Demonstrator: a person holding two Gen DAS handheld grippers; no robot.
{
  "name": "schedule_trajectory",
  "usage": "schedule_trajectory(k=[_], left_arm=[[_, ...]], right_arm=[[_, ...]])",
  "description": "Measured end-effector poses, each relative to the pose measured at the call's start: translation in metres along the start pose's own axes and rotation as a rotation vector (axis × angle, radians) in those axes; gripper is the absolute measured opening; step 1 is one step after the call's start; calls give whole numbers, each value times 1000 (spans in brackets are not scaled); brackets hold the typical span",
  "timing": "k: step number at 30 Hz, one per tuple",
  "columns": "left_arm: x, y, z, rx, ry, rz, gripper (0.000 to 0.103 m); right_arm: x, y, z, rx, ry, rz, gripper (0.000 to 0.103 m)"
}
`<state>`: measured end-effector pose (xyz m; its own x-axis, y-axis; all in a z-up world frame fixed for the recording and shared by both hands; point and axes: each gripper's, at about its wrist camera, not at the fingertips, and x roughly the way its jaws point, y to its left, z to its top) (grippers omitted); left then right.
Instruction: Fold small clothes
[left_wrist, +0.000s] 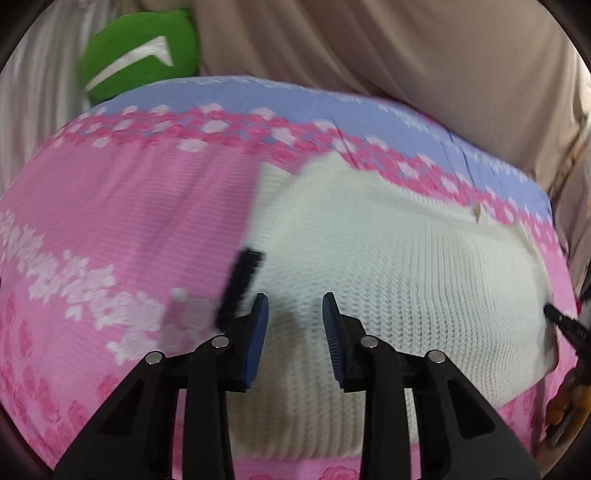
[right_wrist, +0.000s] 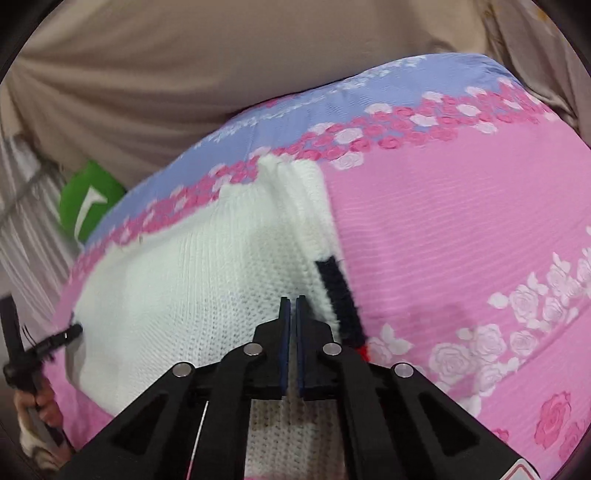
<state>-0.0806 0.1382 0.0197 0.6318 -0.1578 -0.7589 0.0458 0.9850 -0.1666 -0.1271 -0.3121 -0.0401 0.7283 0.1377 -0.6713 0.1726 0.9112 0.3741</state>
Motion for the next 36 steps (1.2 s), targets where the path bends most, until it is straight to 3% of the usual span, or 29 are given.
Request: schedule_trajectory(k=[1, 3, 6, 10, 12, 16, 21, 25, 26, 27, 29, 30, 36], left_arm=[[-7, 5, 3, -18, -22, 12, 30], [-16, 15, 10, -52, -56, 45, 39], [-12, 34, 14, -142, -47, 41, 41], [0, 55, 4, -280, 22, -67, 41], [4, 60, -5, -311, 38, -84, 46], [7, 64, -16, -325, 48, -107, 55], [24, 60, -16, -320, 61, -150, 73], [35, 50, -3, -291, 33, -166, 76], [38, 47, 0, -289, 32, -183, 73], [41, 45, 2, -290, 36, -211, 58], [47, 40, 6, -307, 70, -261, 45], [46, 38, 8, -308, 67, -251, 30], [1, 2, 29, -221, -42, -324, 22]], right_arm=[[-5, 10, 3, -32, -10, -6, 14], [-5, 31, 8, -76, -12, 33, 14], [6, 72, 14, -160, 0, 102, 14], [35, 123, 10, -268, 56, 162, 14], [56, 140, 8, -303, 103, 180, 14], [96, 153, 0, -346, 185, 157, 13], [103, 148, 4, -313, 189, 194, 12], [103, 144, 3, -300, 185, 211, 11], [102, 144, 2, -302, 180, 209, 11], [101, 144, 2, -305, 176, 208, 11], [101, 144, 1, -309, 171, 211, 11], [101, 144, 1, -307, 171, 214, 11], [96, 137, 2, -267, 164, 265, 16]])
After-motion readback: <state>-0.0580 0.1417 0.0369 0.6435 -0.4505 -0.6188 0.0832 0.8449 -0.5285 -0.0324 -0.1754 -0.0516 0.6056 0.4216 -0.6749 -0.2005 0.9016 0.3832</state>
